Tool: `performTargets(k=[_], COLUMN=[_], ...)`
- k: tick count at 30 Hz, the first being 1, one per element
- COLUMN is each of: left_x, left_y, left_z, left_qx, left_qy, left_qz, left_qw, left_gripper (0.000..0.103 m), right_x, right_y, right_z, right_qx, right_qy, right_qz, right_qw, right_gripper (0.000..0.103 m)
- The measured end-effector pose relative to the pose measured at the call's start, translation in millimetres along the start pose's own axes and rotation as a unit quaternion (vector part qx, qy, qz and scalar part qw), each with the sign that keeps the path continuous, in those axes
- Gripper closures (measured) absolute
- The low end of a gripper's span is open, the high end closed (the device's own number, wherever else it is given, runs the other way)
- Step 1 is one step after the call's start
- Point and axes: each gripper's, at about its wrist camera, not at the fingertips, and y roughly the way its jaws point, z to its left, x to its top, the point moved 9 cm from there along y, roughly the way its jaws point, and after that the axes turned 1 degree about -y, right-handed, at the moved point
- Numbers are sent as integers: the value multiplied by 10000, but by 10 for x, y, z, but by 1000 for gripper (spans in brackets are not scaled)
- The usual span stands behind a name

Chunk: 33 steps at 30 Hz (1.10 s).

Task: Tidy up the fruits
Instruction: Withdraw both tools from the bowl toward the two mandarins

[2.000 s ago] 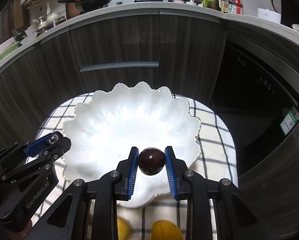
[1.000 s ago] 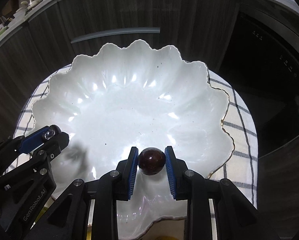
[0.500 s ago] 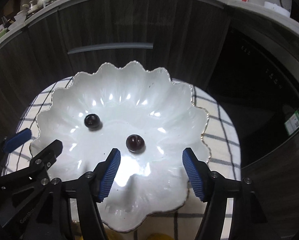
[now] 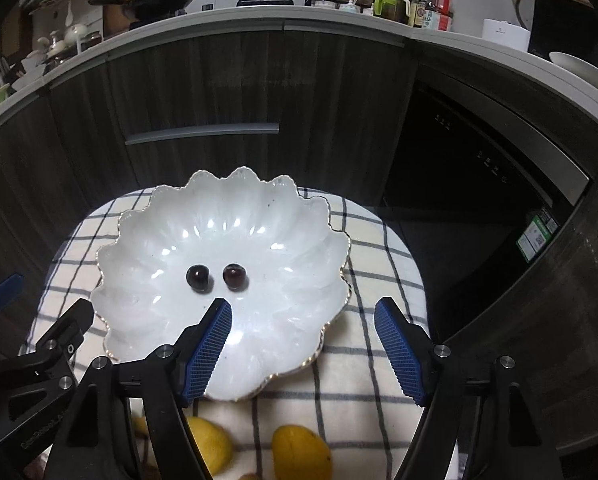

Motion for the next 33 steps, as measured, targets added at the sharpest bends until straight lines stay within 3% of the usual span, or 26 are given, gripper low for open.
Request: performTargets(k=[14,21,33], left_x=[-401,-717,-1224], left_y=[-482,-625,-576], left_z=[-170,-76,127], left_qx=[-128,53,142], left_qy=[150,154,109], left_qz=[-125,-183,99], left_qw=[9997,9997,9998], left_gripper=[10,10,10], right_x=[-378,-725,-1304], right_y=[-545,-574,-512], right_z=[-107,-137,87], right_qx=[-106,-155,-105], right_qy=[13,162,224], right_qz=[-197,7,368], right_qw=[9997,9997,9990], right_gripper=[28,28,28])
